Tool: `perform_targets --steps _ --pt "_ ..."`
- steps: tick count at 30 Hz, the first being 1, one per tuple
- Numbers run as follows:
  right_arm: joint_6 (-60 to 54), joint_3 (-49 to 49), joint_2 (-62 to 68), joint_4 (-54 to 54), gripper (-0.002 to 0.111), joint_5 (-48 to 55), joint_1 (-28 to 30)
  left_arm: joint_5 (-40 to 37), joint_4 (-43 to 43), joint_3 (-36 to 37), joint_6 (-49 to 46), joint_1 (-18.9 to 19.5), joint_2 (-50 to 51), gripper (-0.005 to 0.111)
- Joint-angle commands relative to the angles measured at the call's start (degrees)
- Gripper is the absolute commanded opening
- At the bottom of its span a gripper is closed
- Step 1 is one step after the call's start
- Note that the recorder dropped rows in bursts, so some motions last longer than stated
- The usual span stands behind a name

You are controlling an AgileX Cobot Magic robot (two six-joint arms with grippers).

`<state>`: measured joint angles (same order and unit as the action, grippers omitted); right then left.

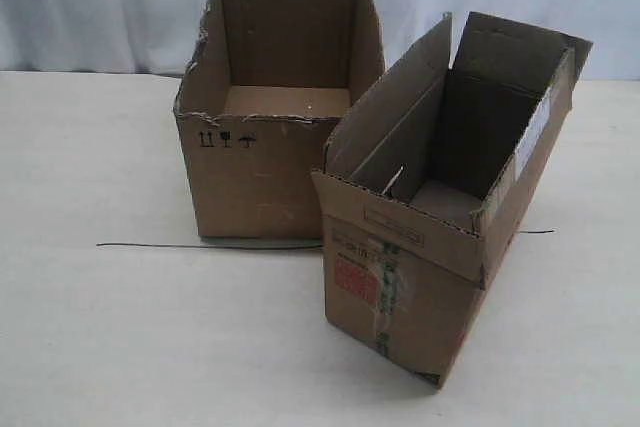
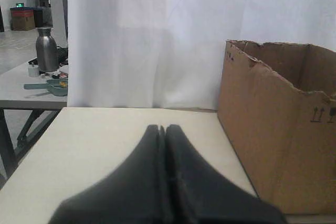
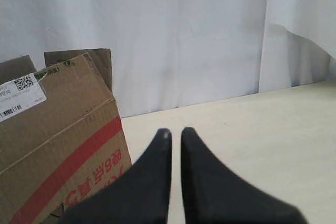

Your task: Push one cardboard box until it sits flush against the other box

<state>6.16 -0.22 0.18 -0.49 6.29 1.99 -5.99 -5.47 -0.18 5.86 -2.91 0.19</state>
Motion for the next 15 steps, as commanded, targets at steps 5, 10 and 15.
perform_targets --steps 5,10,15 --pt "2.9 0.2 -0.2 0.1 0.005 -5.0 -0.1 0.4 0.1 0.2 -0.1 -0.4 -0.2 0.0" --pt "3.9 0.2 -0.2 2.8 0.005 -11.1 -0.1 0.4 0.1 0.2 -0.1 -0.4 -0.2 0.0" --pt "4.0 0.2 -0.2 20.6 0.005 -16.5 -0.1 0.6 0.0 0.2 -0.1 -0.4 -0.2 0.0"
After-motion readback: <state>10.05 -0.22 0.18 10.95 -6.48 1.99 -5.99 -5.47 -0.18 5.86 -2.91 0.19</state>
